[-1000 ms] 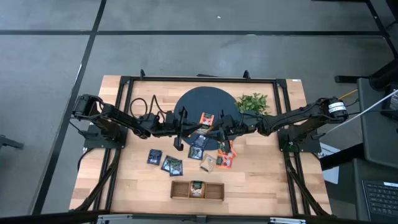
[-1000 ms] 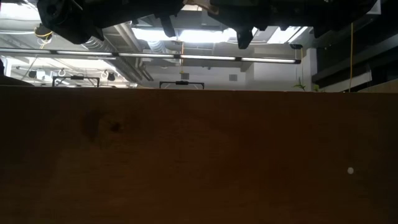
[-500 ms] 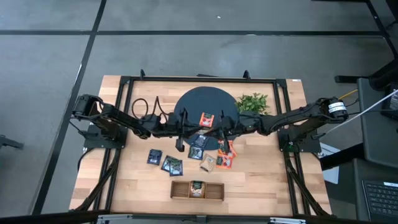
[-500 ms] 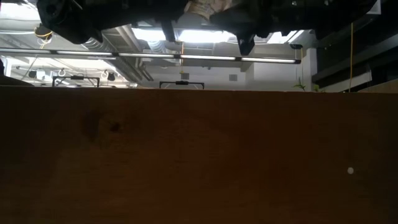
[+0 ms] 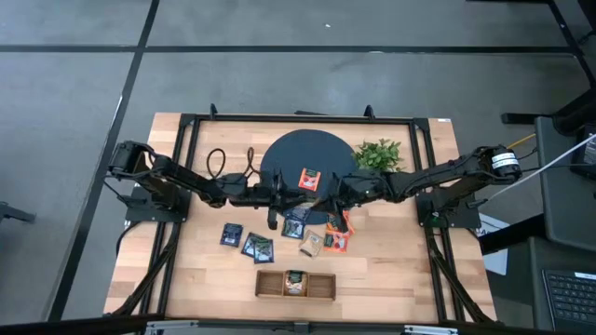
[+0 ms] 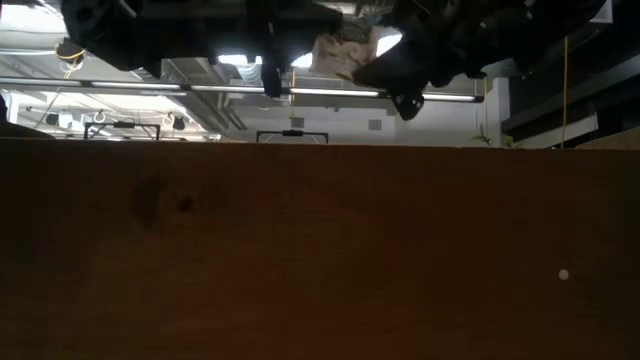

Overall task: Pick & Place Tea
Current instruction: Put the brown tea bag into the middle section of the wooden organizer

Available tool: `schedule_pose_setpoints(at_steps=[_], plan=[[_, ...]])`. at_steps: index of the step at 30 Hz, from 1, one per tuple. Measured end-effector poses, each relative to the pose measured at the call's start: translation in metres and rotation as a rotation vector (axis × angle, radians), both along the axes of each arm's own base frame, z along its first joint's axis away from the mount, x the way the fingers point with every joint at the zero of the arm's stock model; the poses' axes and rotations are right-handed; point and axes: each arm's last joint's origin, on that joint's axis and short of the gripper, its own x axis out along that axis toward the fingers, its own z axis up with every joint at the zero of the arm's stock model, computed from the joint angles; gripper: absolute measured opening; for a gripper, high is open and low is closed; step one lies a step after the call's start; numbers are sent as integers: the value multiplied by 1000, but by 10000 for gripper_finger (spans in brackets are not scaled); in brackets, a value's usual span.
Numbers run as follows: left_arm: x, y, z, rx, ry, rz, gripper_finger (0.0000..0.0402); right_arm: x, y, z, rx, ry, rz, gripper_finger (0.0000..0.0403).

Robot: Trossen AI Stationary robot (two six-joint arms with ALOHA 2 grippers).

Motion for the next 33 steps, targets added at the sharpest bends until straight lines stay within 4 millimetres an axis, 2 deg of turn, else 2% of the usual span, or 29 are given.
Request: schedule_pose_setpoints(at_steps=[4, 8, 16, 24, 33], plan=[[10, 7, 1, -74, 103, -39, 118, -2, 1, -4, 24, 54, 16, 3], [24, 11, 10, -65, 235, -76, 139, -3, 1, -7, 23, 79, 16, 3], [37, 10, 28, -1, 356, -127, 147, -3, 1, -7, 20, 87, 17, 4], [38, 10, 29, 8, 358, -127, 112, -4, 0, -9, 15, 110, 17, 4], [37, 10, 26, 8, 387, -125, 16, -4, 0, -9, 13, 110, 18, 4]])
